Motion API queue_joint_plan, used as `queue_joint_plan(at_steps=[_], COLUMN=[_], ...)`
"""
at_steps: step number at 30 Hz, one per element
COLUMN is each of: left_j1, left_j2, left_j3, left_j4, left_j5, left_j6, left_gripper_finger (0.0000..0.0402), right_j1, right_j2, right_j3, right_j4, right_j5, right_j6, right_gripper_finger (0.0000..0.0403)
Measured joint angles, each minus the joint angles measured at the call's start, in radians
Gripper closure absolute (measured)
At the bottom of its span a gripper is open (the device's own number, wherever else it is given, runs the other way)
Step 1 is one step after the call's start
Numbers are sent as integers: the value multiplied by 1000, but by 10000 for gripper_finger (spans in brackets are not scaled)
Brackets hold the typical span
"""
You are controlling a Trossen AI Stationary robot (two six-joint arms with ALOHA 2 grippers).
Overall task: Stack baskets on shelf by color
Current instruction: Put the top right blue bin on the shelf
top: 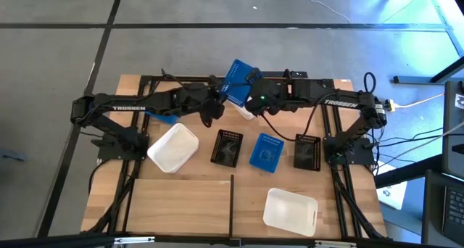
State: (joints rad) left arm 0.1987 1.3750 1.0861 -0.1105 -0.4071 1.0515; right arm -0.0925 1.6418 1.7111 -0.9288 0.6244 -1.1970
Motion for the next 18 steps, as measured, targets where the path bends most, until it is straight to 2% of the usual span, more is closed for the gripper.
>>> queue_joint_plan(at_steps=[10, 18], left_j1=[-30, -86], left_j2=[-46, -208], left_j3=[0, 0], left_j4=[-146, -401], left_j5=[-2, -2], left_j6=[-223, -597], left_gripper_finger=[401, 401], right_j1=[0, 0], right_j2=[-19, -96], right_j3=[0, 0], right_j4=[-1, -1], right_j5=[-4, -17], right_j6=[110, 280], right_gripper_finger=[321, 321])
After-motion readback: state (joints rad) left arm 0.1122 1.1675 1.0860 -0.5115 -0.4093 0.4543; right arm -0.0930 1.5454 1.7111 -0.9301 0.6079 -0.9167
